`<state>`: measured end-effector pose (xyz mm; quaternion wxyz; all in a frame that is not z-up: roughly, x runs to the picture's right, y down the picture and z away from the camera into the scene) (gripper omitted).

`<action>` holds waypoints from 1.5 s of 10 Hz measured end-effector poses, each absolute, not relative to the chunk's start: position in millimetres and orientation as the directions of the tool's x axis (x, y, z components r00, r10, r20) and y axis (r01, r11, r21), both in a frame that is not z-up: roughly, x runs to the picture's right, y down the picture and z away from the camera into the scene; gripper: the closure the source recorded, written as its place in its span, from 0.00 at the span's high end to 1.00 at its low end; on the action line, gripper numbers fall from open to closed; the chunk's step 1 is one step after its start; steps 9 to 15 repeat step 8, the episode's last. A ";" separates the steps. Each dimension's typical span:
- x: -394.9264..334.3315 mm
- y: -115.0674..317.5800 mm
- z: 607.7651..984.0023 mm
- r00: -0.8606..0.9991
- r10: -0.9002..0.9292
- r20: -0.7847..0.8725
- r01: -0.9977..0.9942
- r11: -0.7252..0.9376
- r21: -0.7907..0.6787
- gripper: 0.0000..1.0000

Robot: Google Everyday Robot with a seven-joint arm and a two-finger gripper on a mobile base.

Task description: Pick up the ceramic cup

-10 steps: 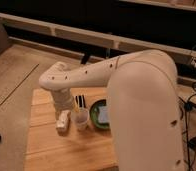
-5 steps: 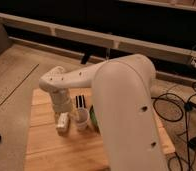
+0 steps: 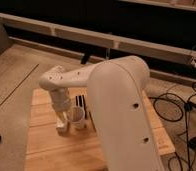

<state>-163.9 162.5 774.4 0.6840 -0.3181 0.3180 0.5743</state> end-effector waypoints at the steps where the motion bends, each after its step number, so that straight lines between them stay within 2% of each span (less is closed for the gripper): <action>1: -163.3 161.3 772.8 0.131 0.579 -0.804 -0.989 0.132 -0.067 0.04; 2: -162.0 156.7 769.0 0.126 0.583 -0.803 -0.990 0.126 -0.064 0.00; 4: -158.6 142.4 756.8 0.105 0.605 -0.789 -0.993 0.112 -0.047 0.00; 8: -160.1 75.0 694.7 0.110 0.731 -0.673 -0.989 0.147 -0.002 0.00; 15: -160.1 75.0 694.7 0.110 0.731 -0.673 -0.989 0.147 -0.002 0.00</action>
